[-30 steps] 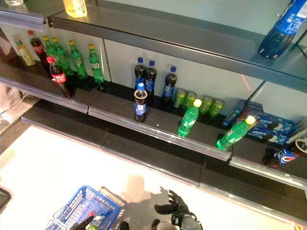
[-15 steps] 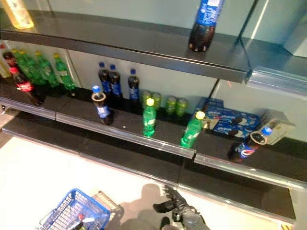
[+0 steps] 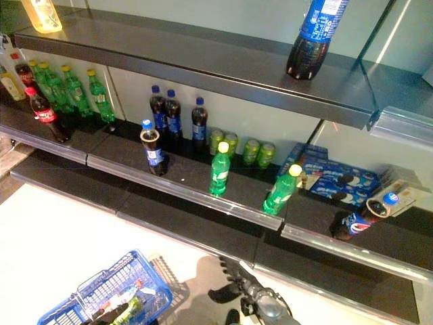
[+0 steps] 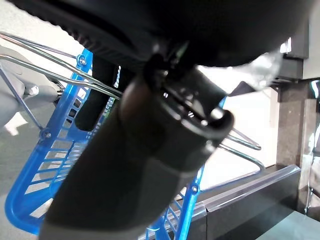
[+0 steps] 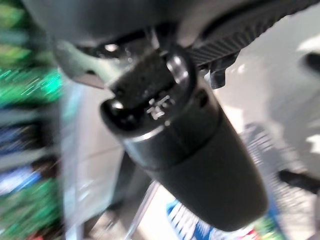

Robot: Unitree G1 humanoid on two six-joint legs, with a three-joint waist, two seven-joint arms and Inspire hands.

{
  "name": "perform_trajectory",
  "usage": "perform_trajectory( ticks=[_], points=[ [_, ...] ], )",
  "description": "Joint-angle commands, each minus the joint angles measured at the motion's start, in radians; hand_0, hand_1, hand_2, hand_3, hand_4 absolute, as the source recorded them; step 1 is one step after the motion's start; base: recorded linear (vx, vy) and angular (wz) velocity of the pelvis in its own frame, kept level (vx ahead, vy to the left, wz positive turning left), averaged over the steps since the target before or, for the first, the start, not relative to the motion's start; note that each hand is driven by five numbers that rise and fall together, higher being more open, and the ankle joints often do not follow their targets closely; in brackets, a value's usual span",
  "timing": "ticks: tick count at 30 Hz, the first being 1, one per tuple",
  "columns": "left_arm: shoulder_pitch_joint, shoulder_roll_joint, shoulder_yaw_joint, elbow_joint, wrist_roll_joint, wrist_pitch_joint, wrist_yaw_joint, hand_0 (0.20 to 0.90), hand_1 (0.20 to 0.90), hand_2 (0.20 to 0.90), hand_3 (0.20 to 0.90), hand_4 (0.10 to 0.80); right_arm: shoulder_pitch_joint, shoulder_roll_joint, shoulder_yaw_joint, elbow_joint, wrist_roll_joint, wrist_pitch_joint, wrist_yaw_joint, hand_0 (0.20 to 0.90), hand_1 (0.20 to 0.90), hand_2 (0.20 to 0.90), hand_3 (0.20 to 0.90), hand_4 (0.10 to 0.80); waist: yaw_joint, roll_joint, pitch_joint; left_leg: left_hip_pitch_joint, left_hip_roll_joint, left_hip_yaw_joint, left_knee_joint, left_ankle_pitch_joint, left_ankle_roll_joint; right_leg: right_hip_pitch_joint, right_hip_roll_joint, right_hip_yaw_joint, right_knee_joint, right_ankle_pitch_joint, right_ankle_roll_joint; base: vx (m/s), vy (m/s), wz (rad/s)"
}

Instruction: Pick up the drink and place into the basket.

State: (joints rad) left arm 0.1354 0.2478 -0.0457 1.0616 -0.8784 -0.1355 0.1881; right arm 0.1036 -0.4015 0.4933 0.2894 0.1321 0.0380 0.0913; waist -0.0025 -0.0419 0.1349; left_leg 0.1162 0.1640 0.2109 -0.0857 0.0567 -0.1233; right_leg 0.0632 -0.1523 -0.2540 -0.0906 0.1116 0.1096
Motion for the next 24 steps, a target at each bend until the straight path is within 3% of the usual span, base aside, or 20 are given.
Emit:
perform_trajectory(
  ticks=[1, 4, 8, 15, 18, 24],
  points=[
    [-0.031, -0.033, 0.02, -0.104, 0.01, -0.078, -0.055, 0.3, 0.3, 0.3, 0.2, 0.1, -0.112, -0.088, -0.019, -0.227, -0.028, -0.096, 0.014, 0.9, 0.9, 0.9, 0.9, 0.8, 0.005, -0.003, -0.016, -0.015, 0.002, -0.022, 0.023, 0.003, 0.033, 0.024, -0.032, 0.007, 0.076, -0.065, 0.017, 0.088, 0.039, -0.1],
    [-0.027, -0.035, 0.033, -0.107, 0.016, -0.08, -0.052, 0.3, 0.3, 0.3, 0.2, 0.1, -0.138, -0.132, -0.077, -0.335, -0.023, -0.123, -0.008, 0.9, 0.9, 0.9, 0.9, 0.8, 0.005, -0.007, -0.021, -0.005, 0.001, -0.009, 0.021, -0.005, 0.038, 0.028, -0.033, 0.009, 0.074, -0.067, 0.019, 0.049, 0.01, -0.12],
    [-0.015, -0.047, 0.053, -0.106, 0.03, -0.082, -0.06, 0.3, 0.3, 0.3, 0.2, 0.1, -0.16, -0.201, -0.242, -0.532, 0.023, -0.161, -0.096, 0.9, 0.9, 0.9, 0.9, 0.8, -0.005, -0.009, -0.03, 0.004, 0.007, 0.006, 0.02, -0.017, 0.045, 0.026, -0.025, 0.023, 0.073, -0.074, 0.019, 0.028, -0.007, -0.07],
    [0.01, -0.077, 0.095, -0.08, 0.068, -0.09, -0.08, 0.3, 0.3, 0.3, 0.2, 0.1, -0.127, -0.216, -0.451, -0.675, 0.009, -0.256, -0.275, 0.9, 0.9, 0.9, 0.9, 0.8, -0.028, -0.004, -0.05, 0.018, 0.015, 0.025, 0.015, -0.029, 0.047, 0.029, -0.012, 0.043, 0.07, -0.085, 0.014, 0.031, -0.009, -0.08],
    [0.015, -0.084, 0.105, -0.067, 0.082, -0.095, -0.086, 0.3, 0.3, 0.3, 0.2, 0.1, -0.111, -0.218, -0.511, -0.698, -0.033, -0.291, -0.373, 0.9, 0.9, 0.9, 0.9, 0.8, -0.037, -0.001, -0.055, 0.021, 0.017, 0.034, 0.021, -0.034, 0.046, 0.029, -0.008, 0.05, 0.072, -0.088, 0.012, 0.023, 0.004, -0.04],
    [0.023, -0.087, 0.112, -0.056, 0.086, -0.103, -0.091, 0.3, 0.3, 0.3, 0.2, 0.1, -0.093, -0.223, -0.548, -0.692, -0.066, -0.26, -0.46, 0.9, 0.9, 0.9, 0.9, 0.8, -0.042, 0.001, -0.061, 0.021, 0.017, 0.042, 0.036, -0.042, 0.046, 0.031, -0.005, 0.056, 0.074, -0.094, 0.008, 0.025, 0.006, -0.04]
  ],
)
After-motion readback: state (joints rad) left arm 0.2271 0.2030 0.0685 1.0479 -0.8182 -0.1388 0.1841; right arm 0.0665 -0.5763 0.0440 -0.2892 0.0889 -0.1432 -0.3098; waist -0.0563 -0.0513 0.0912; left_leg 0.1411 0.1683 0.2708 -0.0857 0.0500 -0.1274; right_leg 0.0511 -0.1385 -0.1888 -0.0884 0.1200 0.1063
